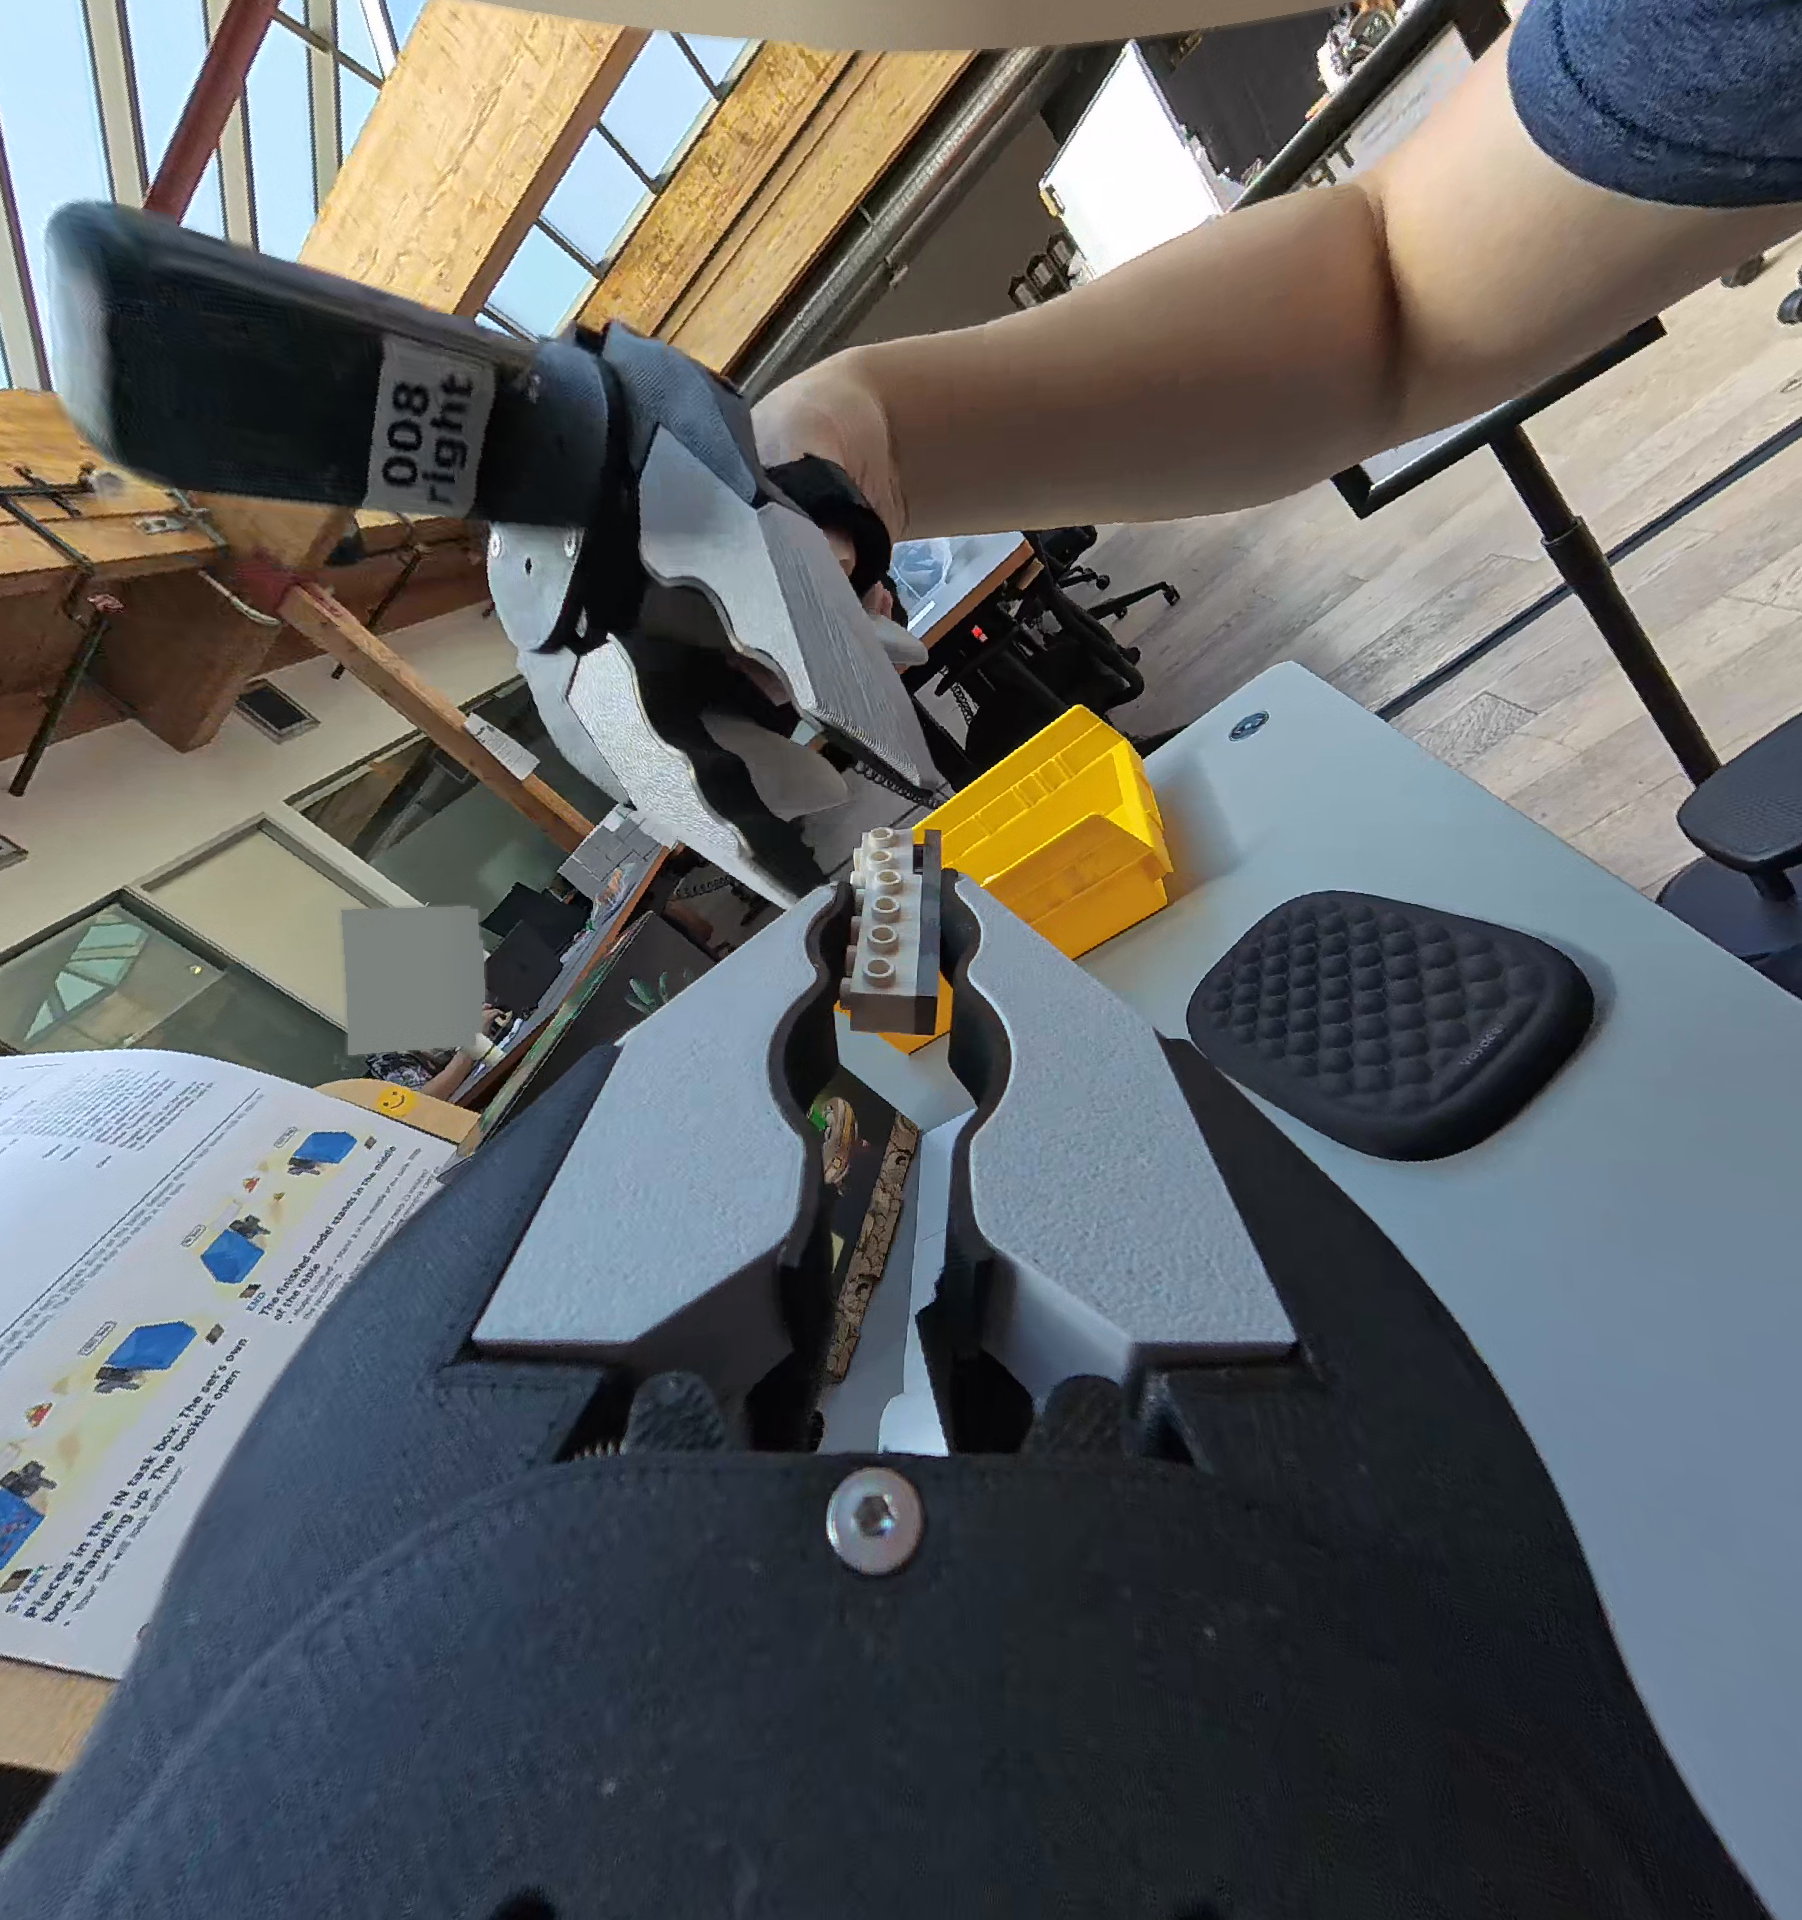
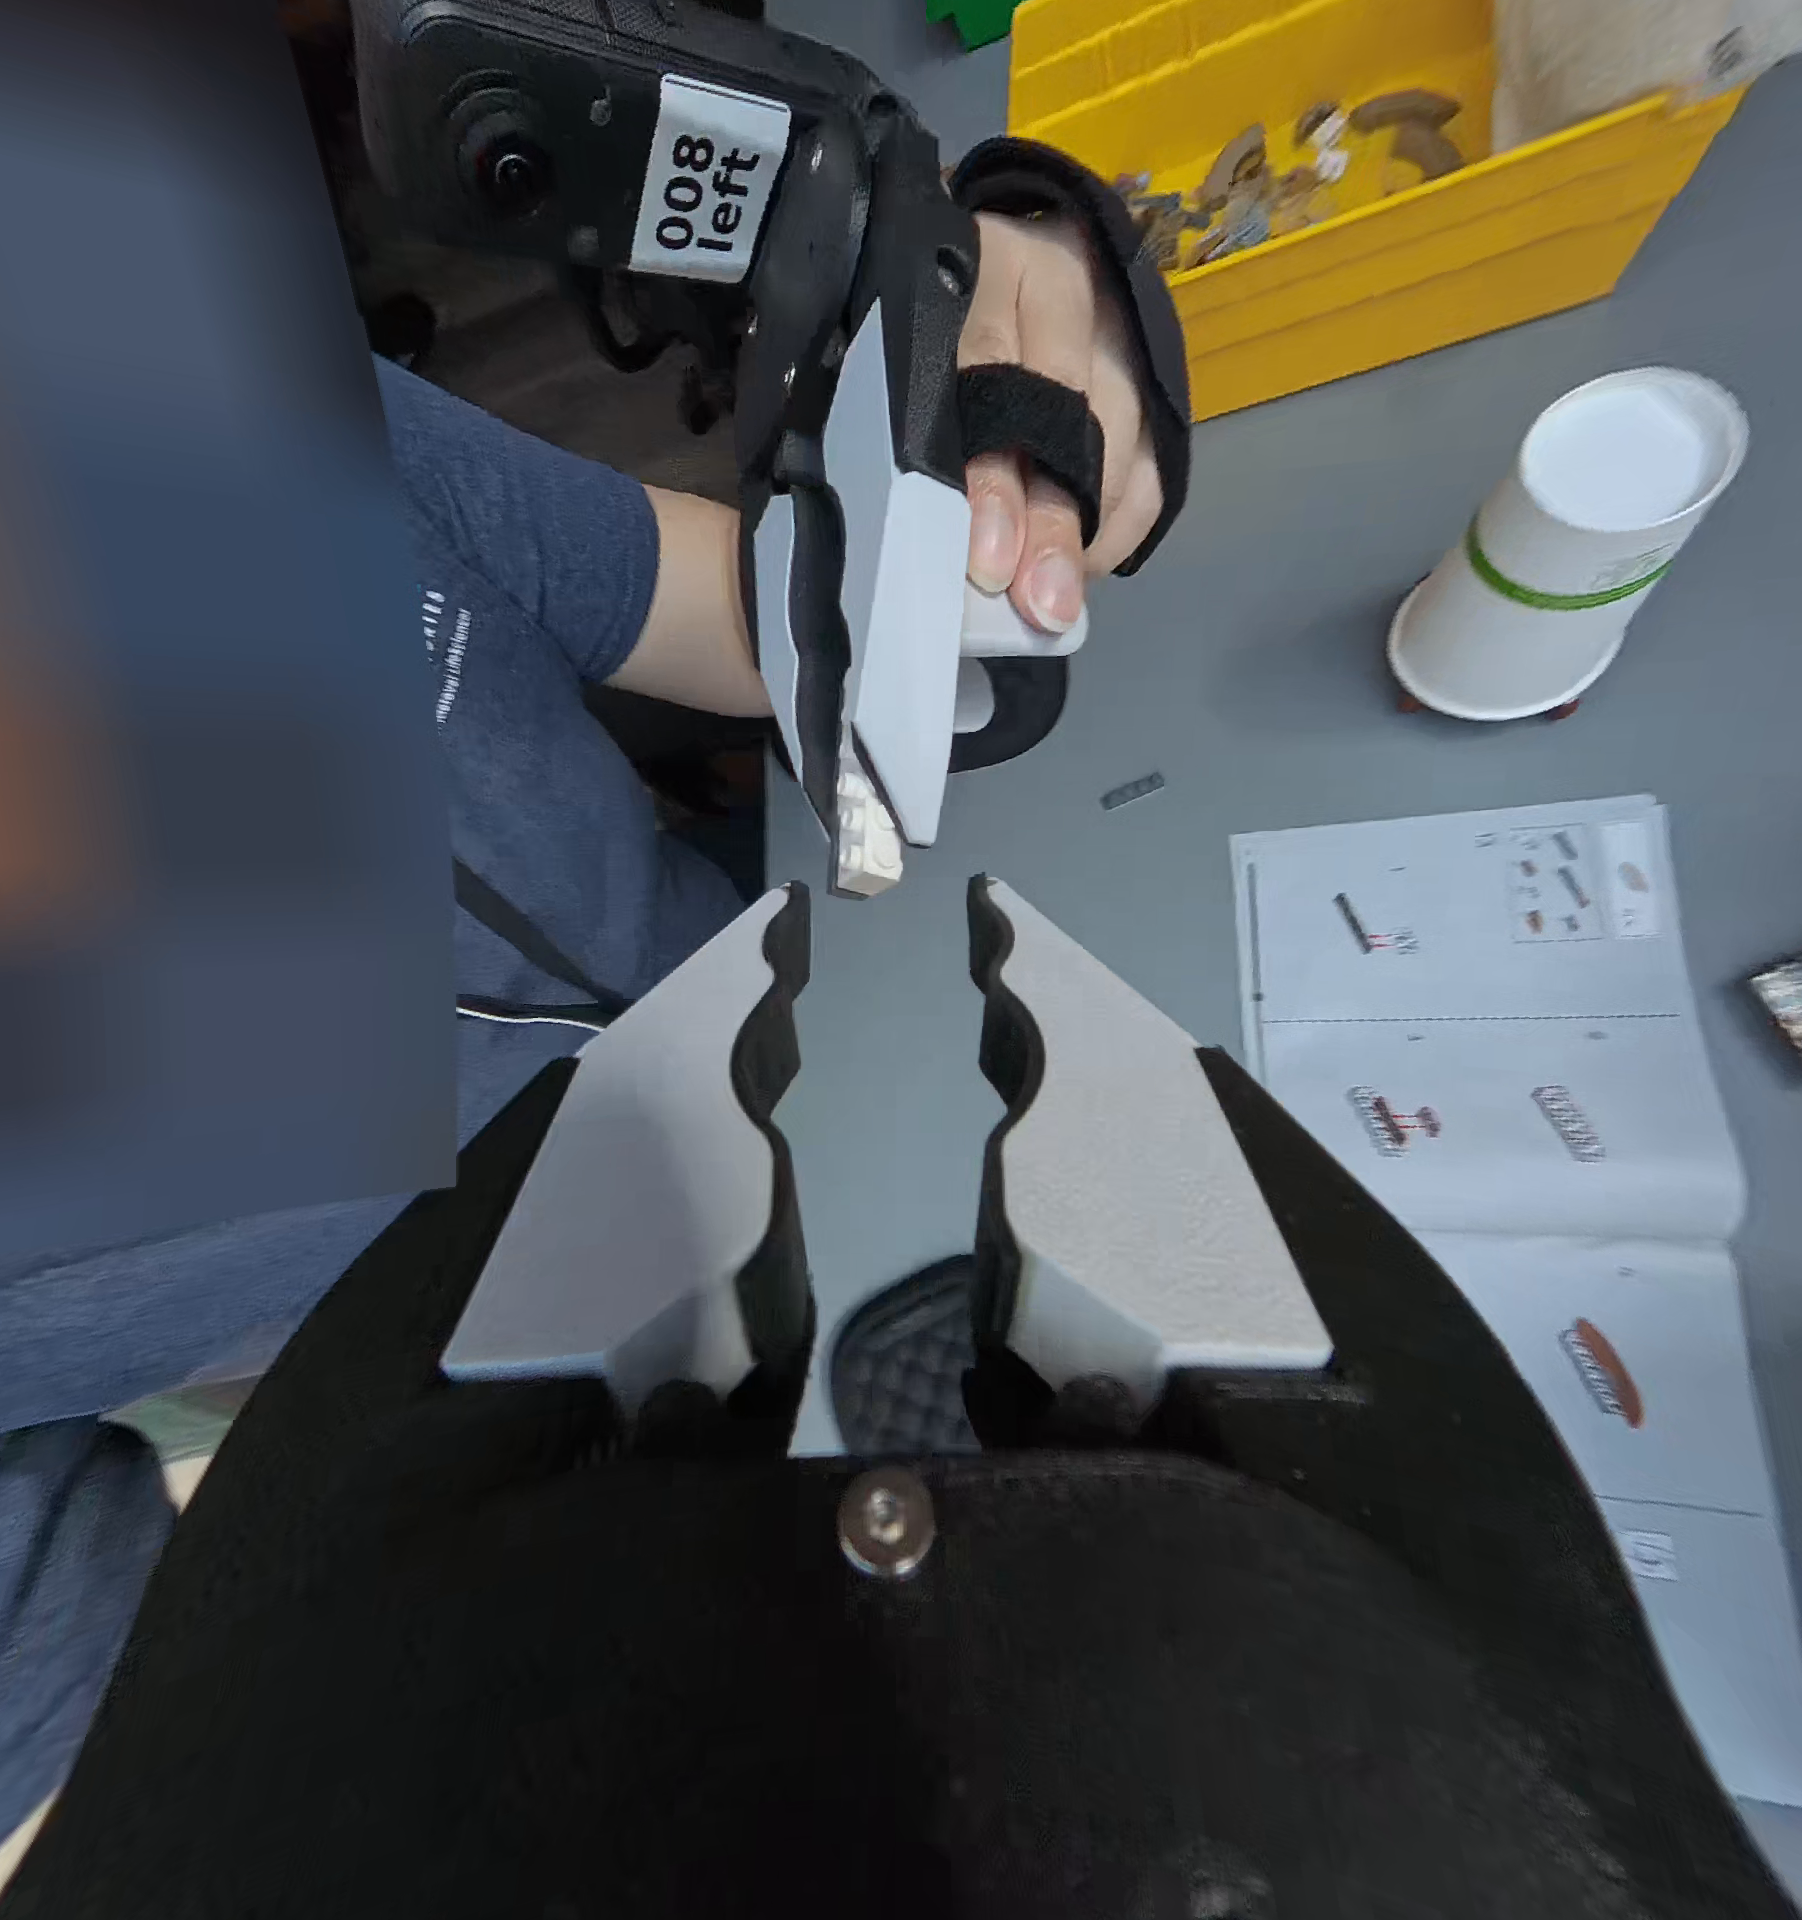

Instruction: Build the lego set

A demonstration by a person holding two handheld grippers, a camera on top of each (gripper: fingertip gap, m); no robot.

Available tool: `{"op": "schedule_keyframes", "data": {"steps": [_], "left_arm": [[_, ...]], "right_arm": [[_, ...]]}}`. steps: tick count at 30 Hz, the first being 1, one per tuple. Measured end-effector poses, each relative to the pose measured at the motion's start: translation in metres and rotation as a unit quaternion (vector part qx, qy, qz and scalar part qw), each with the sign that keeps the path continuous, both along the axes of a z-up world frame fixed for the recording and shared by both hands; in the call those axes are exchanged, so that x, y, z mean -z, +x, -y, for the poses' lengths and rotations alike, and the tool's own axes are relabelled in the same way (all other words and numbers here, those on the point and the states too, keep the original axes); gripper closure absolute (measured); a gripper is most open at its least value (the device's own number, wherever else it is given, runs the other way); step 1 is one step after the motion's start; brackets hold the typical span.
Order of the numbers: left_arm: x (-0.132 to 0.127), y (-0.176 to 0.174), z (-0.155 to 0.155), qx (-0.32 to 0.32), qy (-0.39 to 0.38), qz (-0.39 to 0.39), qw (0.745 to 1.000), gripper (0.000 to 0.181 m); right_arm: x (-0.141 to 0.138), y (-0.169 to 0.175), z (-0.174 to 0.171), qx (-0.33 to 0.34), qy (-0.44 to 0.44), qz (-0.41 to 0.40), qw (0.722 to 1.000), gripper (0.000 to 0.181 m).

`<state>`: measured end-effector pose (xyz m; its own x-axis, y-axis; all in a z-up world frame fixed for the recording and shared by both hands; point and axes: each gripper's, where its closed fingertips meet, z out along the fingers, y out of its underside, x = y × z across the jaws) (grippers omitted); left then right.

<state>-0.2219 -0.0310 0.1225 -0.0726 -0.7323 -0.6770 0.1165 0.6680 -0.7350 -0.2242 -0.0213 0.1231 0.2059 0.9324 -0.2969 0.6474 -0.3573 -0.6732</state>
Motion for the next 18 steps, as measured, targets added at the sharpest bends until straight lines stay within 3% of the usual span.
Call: {"op": "schedule_keyframes", "data": {"steps": [2,4,7,9,18], "left_arm": [[-0.001,0.000,-0.003,-0.004,-0.007,0.000,1.000,0.168],[-0.002,0.000,-0.003,-0.004,-0.016,-0.001,1.000,0.168],[-0.003,0.000,-0.002,-0.001,-0.018,-0.001,1.000,0.168],[-0.003,0.000,0.003,0.008,-0.016,-0.002,1.000,0.168],[-0.002,0.001,0.013,0.017,0.001,-0.005,1.000,0.168]], "right_arm": [[-0.012,0.005,-0.010,0.000,0.156,-0.017,0.988,0.145],[-0.030,-0.002,0.008,-0.048,0.310,-0.077,0.946,0.148],[-0.026,-0.001,0.016,-0.054,0.461,-0.039,0.885,0.155],[-0.018,-0.003,0.015,-0.042,0.493,-0.016,0.869,0.156],[-0.006,-0.006,0.019,-0.050,0.485,0.017,0.873,0.165]]}}
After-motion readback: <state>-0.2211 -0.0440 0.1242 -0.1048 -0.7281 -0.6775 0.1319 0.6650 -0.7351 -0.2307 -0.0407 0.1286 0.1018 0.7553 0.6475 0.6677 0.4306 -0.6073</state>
